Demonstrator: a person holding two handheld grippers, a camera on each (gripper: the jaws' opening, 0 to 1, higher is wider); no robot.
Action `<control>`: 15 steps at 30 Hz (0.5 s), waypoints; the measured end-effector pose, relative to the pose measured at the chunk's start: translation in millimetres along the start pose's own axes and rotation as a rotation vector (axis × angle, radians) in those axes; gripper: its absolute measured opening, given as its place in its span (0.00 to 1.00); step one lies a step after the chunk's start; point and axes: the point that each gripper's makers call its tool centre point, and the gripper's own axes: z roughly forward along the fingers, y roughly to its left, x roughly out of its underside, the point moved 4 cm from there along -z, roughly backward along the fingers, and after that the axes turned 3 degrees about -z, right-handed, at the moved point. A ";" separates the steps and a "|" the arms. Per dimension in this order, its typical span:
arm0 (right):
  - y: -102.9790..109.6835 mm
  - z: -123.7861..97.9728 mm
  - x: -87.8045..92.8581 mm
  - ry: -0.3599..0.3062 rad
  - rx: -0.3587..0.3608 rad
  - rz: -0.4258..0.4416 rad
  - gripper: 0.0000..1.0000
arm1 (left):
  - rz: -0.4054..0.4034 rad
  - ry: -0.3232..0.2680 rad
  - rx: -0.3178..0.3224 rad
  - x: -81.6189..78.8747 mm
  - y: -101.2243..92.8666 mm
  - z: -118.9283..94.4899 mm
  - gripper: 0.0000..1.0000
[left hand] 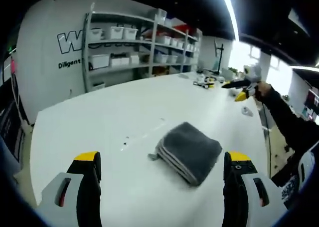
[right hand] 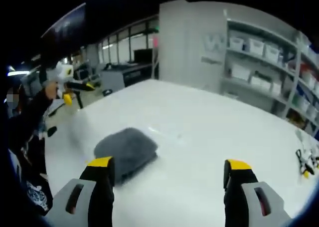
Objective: Open the folded towel by lifting each exposed corner and separating the folded layers until the towel lies flat within the target outline without major curled edges
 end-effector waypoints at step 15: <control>41.4 -6.2 30.6 0.025 0.001 -0.011 0.90 | 0.034 -0.034 0.018 15.2 -27.7 -11.4 0.99</control>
